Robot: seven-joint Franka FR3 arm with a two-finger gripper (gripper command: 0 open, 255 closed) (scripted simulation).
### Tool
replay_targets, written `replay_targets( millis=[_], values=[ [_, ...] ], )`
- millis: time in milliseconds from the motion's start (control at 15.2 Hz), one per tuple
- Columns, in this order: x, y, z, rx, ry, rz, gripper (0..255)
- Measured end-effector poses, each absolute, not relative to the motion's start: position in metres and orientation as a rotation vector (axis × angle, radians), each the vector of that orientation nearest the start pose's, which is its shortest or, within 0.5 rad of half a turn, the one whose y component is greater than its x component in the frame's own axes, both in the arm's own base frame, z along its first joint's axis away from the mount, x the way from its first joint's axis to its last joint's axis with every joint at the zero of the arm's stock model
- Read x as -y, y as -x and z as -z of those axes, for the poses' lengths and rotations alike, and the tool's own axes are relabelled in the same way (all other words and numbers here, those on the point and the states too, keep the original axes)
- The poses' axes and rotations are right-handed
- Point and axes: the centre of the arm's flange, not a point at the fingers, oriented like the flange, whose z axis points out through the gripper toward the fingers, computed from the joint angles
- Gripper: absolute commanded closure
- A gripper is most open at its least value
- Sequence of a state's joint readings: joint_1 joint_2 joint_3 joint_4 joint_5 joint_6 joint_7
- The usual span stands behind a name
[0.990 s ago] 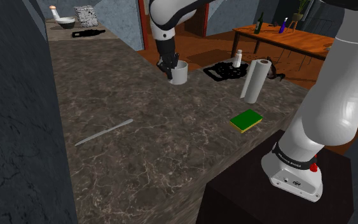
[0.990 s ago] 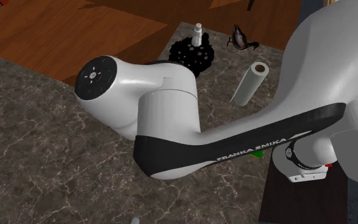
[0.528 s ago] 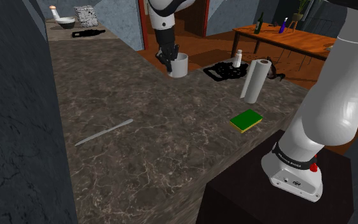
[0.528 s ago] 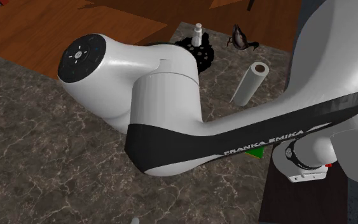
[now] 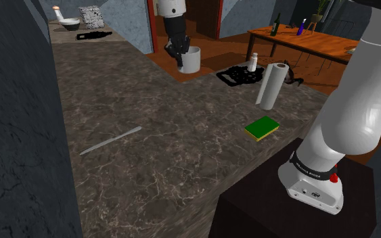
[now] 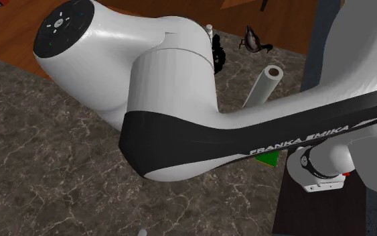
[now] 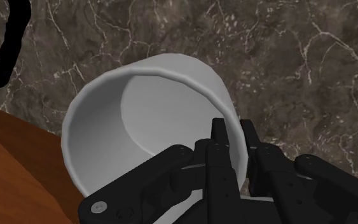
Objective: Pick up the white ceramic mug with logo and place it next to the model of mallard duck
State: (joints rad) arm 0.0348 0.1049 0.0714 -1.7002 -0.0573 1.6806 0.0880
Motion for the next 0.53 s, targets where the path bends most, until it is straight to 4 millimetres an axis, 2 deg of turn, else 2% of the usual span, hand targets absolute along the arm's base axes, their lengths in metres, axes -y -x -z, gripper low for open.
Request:
replay_targets(
  millis=[198, 528],
  values=[
    [-0.050, -0.576, -0.526, 0.045, 3.196, -0.191, 255],
    [-0.003, -0.539, -0.527, 0.044, 3.197, -0.191, 255]
  ],
)
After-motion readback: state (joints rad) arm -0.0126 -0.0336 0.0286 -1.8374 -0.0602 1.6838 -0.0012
